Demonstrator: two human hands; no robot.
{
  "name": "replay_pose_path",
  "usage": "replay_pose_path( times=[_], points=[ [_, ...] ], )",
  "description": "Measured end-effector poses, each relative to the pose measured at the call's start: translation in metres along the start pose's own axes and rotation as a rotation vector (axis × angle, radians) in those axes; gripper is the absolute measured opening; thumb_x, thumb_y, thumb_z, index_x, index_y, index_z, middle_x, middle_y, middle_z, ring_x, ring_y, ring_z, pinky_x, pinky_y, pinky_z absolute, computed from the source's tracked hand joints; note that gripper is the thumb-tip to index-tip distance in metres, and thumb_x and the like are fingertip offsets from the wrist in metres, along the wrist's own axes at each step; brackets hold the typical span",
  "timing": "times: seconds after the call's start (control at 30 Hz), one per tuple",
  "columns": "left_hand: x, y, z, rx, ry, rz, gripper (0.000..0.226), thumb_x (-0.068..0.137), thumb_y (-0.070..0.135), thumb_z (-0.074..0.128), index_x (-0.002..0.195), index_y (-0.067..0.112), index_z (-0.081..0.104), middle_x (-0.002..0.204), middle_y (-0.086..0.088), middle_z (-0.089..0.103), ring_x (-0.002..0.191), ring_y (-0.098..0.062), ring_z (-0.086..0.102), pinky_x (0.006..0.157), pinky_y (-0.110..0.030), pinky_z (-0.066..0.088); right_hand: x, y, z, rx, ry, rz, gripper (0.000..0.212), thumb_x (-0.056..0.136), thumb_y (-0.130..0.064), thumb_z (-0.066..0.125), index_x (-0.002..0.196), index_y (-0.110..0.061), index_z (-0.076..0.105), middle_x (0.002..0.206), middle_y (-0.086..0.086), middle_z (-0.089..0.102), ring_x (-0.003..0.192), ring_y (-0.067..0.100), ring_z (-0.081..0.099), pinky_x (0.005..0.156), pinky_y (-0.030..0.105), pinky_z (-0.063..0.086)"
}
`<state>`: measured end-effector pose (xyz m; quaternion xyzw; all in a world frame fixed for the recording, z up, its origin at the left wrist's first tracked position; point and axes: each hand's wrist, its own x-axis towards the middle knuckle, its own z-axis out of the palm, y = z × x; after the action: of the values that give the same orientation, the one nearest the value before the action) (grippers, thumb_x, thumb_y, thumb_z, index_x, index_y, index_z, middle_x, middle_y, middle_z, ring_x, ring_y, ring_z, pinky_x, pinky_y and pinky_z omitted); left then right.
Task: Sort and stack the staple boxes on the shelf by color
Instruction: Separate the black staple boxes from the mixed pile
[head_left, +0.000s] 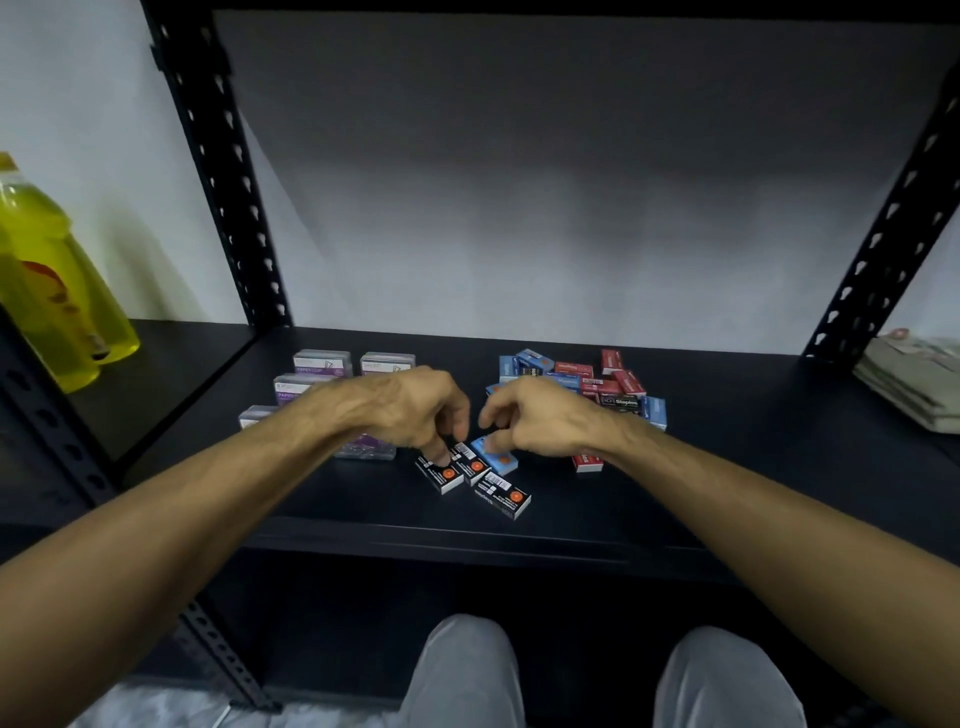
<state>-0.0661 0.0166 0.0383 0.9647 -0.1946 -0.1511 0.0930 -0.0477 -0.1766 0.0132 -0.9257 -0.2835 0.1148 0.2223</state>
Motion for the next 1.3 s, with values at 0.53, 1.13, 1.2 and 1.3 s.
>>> replay_pose_path(
  times=[0.53, 1.13, 1.2, 1.3],
  points=[
    [0.000, 0.009, 0.017, 0.041, -0.018, 0.022, 0.035, 0.074, 0.026, 0.083, 0.103, 0.026, 0.064, 0.093, 0.011, 0.057, 0.085, -0.011, 0.059, 0.074, -0.028, 0.050, 0.000, -0.009, 0.015, -0.043, -0.058, -0.058, 0.041, 0.078, -0.039, 0.079, 0.113, -0.022, 0.066, 0.106, -0.009, 0.065, 0.094, 0.009, 0.061, 0.074, 0.023, 0.046],
    [0.028, 0.015, 0.021, -0.003, 0.055, 0.032, 0.029, 0.083, 0.020, 0.074, 0.111, 0.023, 0.066, 0.097, 0.007, 0.060, 0.084, -0.011, 0.060, 0.065, -0.017, 0.042, -0.019, 0.036, -0.017, -0.191, -0.046, 0.161, 0.050, 0.079, -0.039, 0.078, 0.121, -0.020, 0.059, 0.124, -0.003, 0.050, 0.105, 0.013, 0.049, 0.081, 0.027, 0.041],
    [0.032, 0.016, 0.019, -0.040, 0.059, 0.044, 0.028, 0.087, 0.021, 0.071, 0.114, 0.022, 0.067, 0.101, 0.005, 0.065, 0.088, -0.011, 0.062, 0.066, -0.014, 0.043, -0.016, 0.038, -0.016, -0.192, -0.033, 0.158, 0.045, 0.080, -0.032, 0.076, 0.121, -0.019, 0.061, 0.120, -0.004, 0.050, 0.102, 0.011, 0.050, 0.075, 0.023, 0.041],
    [0.037, 0.015, 0.016, -0.060, 0.060, 0.063, 0.026, 0.091, 0.020, 0.067, 0.117, 0.021, 0.068, 0.108, 0.003, 0.070, 0.092, -0.010, 0.065, 0.069, -0.010, 0.043, -0.011, 0.041, -0.018, -0.151, -0.020, 0.148, 0.030, 0.083, -0.025, 0.072, 0.113, -0.018, 0.069, 0.116, -0.004, 0.060, 0.093, 0.007, 0.056, 0.064, 0.018, 0.039]
  ],
)
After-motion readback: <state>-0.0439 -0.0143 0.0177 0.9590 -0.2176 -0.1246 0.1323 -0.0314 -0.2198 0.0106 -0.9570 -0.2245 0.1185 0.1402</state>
